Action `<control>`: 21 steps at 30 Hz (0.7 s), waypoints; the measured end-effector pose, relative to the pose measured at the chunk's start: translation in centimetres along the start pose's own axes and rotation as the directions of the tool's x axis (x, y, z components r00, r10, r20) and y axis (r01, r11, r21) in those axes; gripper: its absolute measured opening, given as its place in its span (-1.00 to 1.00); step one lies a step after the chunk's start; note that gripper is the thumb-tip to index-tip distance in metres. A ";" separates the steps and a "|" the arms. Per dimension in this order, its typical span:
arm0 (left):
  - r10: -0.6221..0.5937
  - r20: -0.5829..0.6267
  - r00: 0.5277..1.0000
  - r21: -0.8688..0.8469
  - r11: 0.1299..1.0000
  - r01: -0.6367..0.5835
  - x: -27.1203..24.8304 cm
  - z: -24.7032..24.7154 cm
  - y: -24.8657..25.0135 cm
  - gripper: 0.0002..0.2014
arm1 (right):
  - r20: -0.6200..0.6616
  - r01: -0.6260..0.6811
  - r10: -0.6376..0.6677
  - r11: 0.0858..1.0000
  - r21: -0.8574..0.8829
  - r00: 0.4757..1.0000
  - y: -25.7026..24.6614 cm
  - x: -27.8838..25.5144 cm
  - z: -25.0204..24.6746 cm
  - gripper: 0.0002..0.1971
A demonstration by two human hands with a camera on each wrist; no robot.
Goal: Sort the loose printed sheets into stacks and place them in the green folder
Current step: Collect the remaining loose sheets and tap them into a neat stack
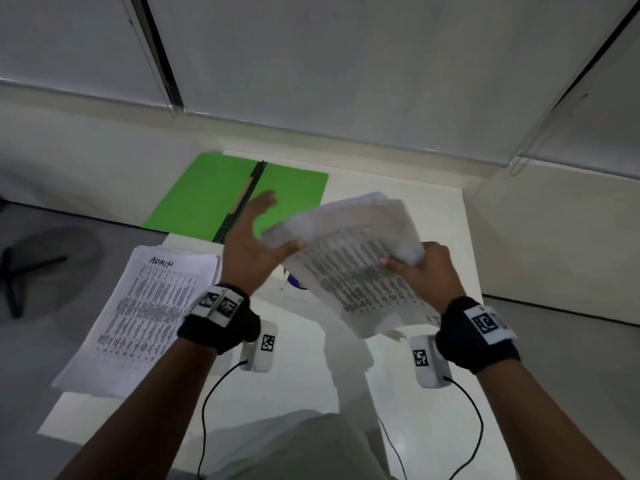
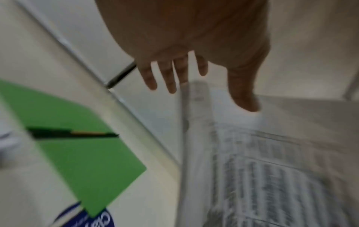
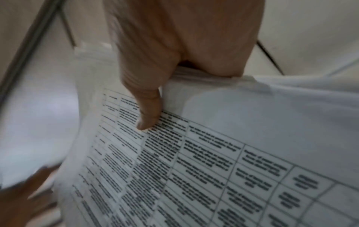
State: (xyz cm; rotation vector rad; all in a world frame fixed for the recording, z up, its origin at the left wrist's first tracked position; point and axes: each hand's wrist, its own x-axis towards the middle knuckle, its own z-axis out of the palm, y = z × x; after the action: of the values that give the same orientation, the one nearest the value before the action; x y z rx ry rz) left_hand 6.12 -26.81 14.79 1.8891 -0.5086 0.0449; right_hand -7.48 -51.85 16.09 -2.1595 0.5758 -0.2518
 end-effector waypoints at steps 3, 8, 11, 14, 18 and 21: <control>-0.195 0.165 0.967 -0.292 0.927 0.237 -0.4 -0.6 -0.7 -0.07 | -0.055 0.010 0.013 0.915 0.403 0.998 0.0 -1.3 -1.1 -0.68; -0.133 0.266 0.955 -0.455 0.856 0.246 -1.0 2.5 3.4 -0.66 | -0.028 0.074 -0.073 0.770 0.634 0.997 -1.0 -2.8 0.4 -0.63; -0.153 0.147 0.977 -0.432 0.879 0.202 -1.4 3.5 3.3 -0.74 | -0.065 0.080 -0.048 0.735 0.674 0.997 -0.3 -3.3 1.5 -0.61; -0.315 0.181 0.932 -0.330 0.873 0.359 -3.8 4.0 0.1 -0.80 | 0.066 -0.078 0.047 0.792 0.606 0.997 2.8 -4.4 3.6 -0.63; -0.432 0.209 0.877 -0.280 0.833 0.478 -7.2 3.7 -2.9 -0.58 | 0.149 -0.213 0.167 0.891 0.400 0.975 6.1 -6.7 5.5 -0.71; -0.382 0.215 0.899 -0.349 0.830 0.436 -6.7 3.1 -1.7 -0.65 | 0.084 -0.181 0.160 0.855 0.486 0.983 5.7 -7.0 5.0 -0.71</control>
State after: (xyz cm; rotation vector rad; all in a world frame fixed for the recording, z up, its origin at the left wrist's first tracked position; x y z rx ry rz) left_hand 0.05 -26.95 10.29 1.5733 -0.1704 -0.4456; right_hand -13.48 -47.91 8.74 -1.6042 0.6018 -0.2279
